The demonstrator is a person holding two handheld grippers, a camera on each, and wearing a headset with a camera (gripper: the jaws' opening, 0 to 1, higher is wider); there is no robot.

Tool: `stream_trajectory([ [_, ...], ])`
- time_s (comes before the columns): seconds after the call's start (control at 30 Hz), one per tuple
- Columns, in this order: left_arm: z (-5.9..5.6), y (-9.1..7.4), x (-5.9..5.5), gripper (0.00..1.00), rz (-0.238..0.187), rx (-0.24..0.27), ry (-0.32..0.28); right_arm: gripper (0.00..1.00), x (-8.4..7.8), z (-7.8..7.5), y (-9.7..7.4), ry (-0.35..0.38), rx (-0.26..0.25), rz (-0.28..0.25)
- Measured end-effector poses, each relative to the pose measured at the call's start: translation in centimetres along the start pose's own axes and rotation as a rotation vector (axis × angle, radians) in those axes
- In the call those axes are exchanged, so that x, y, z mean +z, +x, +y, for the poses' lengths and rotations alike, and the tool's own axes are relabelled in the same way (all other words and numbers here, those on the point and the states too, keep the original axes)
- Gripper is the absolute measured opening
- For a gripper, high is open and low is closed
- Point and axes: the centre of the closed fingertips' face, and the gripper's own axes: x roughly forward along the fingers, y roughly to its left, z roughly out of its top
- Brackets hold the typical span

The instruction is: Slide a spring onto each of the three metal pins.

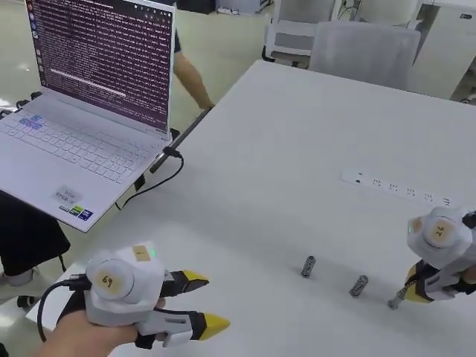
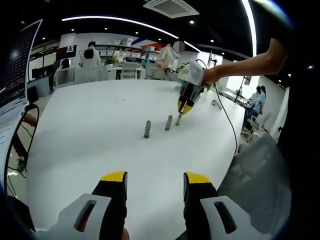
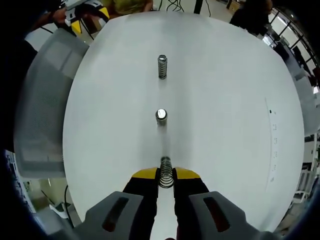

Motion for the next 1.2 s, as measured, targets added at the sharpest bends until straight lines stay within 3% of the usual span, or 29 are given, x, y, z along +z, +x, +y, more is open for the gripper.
stream_trajectory([
  [0.53,0.2,-0.3,0.0,0.39,0.001,0.009,-0.007,0.09,-0.5,-0.4,2.1,0.002,-0.006,0.028],
  [1.2,0.5,-0.4,0.2,0.4,0.0,0.014,-0.001,0.1,-0.7,-0.3,2.8,0.025,0.007,0.027],
])
